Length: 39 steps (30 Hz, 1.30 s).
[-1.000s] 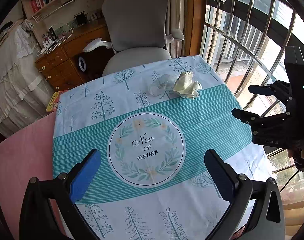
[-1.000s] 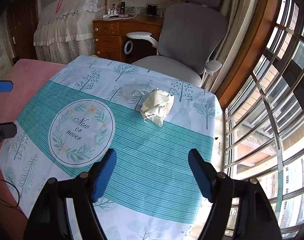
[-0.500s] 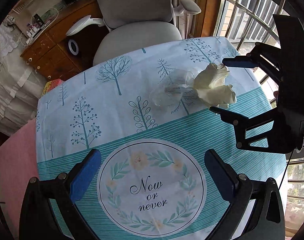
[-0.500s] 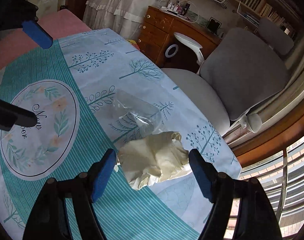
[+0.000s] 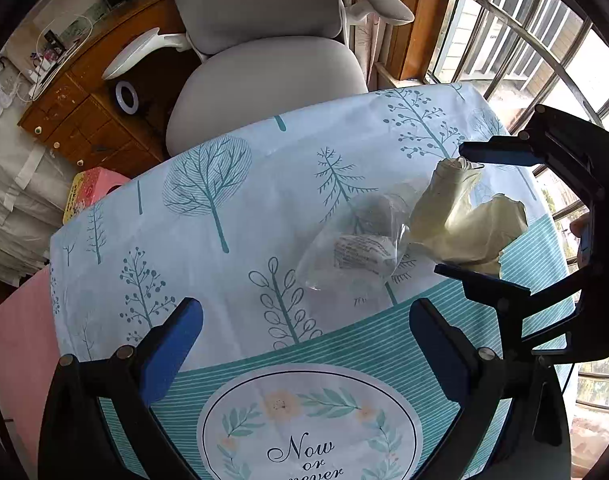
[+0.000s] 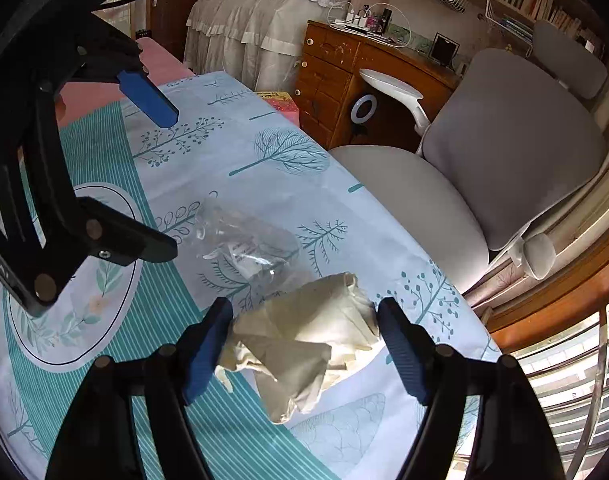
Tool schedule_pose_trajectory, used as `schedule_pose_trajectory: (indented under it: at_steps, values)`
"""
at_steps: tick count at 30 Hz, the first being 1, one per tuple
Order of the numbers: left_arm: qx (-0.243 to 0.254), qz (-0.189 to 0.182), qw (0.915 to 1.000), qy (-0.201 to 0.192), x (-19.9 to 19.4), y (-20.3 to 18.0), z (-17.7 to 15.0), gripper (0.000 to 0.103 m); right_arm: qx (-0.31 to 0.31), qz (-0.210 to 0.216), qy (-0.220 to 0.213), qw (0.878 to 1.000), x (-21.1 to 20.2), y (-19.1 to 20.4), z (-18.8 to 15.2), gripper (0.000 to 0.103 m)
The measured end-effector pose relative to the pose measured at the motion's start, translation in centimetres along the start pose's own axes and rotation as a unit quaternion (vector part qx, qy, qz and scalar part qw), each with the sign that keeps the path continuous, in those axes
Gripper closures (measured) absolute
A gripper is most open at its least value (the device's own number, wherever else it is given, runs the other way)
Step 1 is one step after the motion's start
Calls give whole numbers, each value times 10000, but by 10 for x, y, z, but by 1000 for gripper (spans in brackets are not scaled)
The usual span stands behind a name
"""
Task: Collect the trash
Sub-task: 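Grasp the crumpled beige tissue with the right gripper while the left gripper grasps the clear plastic bottle, then carry the tissue and bottle over the wastebasket and open both grippers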
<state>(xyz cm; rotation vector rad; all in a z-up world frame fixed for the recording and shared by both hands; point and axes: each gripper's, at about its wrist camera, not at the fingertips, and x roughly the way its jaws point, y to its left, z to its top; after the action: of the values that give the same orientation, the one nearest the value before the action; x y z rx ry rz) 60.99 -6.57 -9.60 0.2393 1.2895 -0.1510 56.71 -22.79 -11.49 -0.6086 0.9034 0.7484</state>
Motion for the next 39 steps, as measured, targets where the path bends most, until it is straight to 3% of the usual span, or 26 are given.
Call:
schedule_pose_trajectory:
  at_steps: [4, 9, 11, 16, 20, 24, 31, 39]
  values:
    - [322, 122, 9993, 125, 18, -15, 15, 1, 375, 118, 31, 9992, -1, -16, -7, 28]
    - [374, 34, 9991, 194, 32, -22, 28, 8, 578, 169, 30, 9982, 2, -28, -9, 28]
    - [353, -19, 9991, 238, 37, -21, 31, 16, 603, 210, 66, 9979, 5, -31, -9, 27]
    - [368, 13, 9983, 448, 52, -25, 31, 53, 669, 193, 313, 9971, 19, -40, -12, 22]
    - [239, -1, 9992, 306, 48, -28, 24, 54, 998, 224, 509, 9934, 27, -47, -18, 24]
    - [91, -7, 9997, 245, 41, -28, 9, 54, 1517, 395, 364, 9870, 19, -48, -25, 32]
    - [-239, -305, 9992, 93, 6, -21, -39, 54, 2055, 534, 290, 9768, -9, -19, -45, 34]
    - [-610, -734, 9953, -153, -52, -7, -130, 55, 3257, 867, -1, 9415, -54, 46, -75, 34]
